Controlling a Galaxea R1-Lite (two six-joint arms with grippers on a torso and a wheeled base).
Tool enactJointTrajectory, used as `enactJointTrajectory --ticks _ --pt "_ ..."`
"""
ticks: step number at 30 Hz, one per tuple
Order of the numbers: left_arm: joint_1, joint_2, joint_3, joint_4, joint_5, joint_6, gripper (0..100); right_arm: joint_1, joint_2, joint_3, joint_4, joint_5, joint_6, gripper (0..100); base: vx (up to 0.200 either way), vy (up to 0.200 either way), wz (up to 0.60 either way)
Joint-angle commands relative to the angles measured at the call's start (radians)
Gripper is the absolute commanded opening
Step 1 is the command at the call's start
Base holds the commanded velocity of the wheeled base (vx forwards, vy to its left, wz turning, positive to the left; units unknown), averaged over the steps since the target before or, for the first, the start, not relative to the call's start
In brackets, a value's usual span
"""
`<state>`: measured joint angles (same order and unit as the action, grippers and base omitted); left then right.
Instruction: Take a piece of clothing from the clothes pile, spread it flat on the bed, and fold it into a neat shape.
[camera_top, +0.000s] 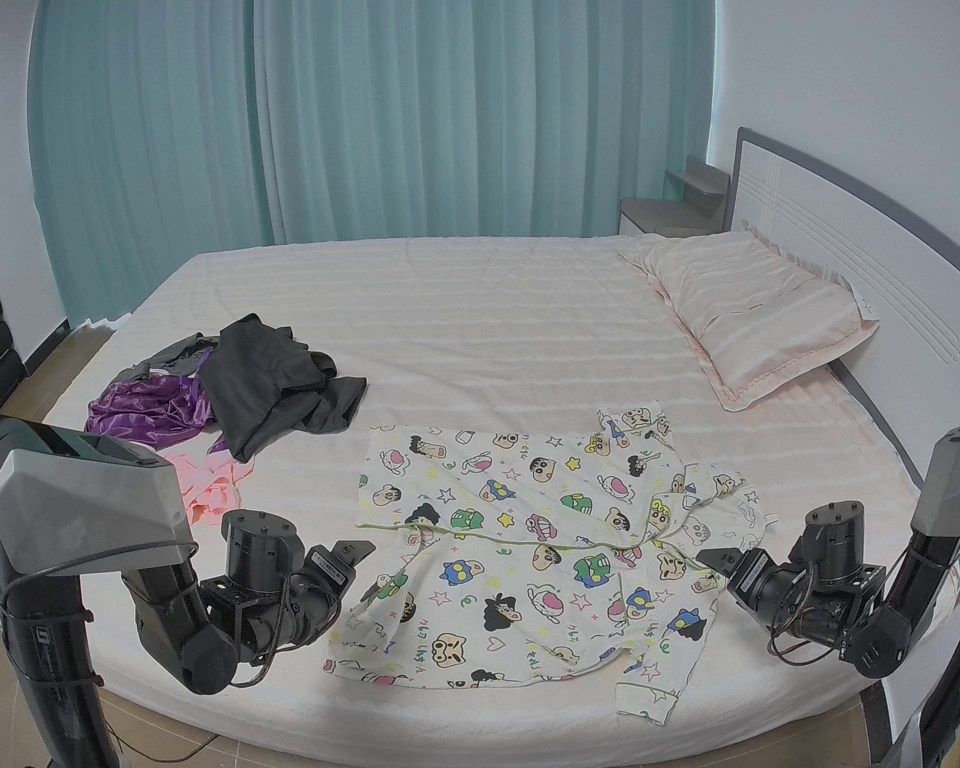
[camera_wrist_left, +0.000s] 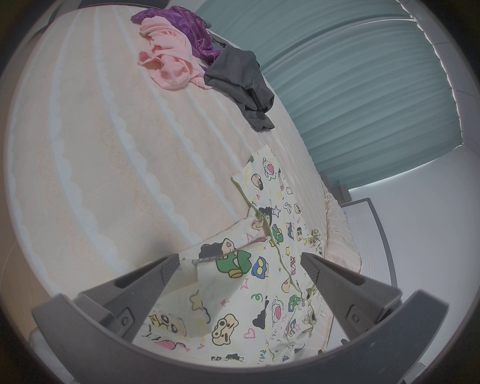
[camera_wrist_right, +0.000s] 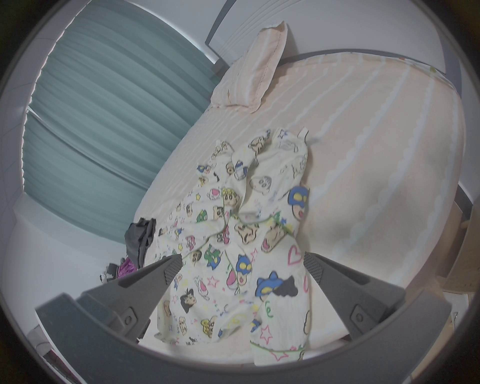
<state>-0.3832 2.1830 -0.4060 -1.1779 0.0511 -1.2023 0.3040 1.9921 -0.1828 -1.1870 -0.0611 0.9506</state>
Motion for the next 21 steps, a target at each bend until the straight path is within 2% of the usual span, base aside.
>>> enactJointTrajectory --ticks 1,16,18,21 --pt "0.0 0.001 0.001 0.0 0.0 0.0 100 0.035 0.028 0.026 -0.025 0.0 0.002 100 0.0 0.2 0.0" --pt "0.003 0.001 -0.008 0.0 0.003 0.0 100 0.032 0.039 0.046 -0.086 -0.003 0.0 100 0.0 0.2 0.0" --pt "0.001 0.0 -0.016 0.0 0.003 0.0 100 0.056 0.034 0.077 -0.137 -0.002 -0.003 100 0.0 0.2 0.0" --pt "0.0 0.003 -0.047 0.0 0.004 0.003 100 0.087 0.042 0.111 -0.204 0.0 -0.003 100 0.0 0.0 0.0"
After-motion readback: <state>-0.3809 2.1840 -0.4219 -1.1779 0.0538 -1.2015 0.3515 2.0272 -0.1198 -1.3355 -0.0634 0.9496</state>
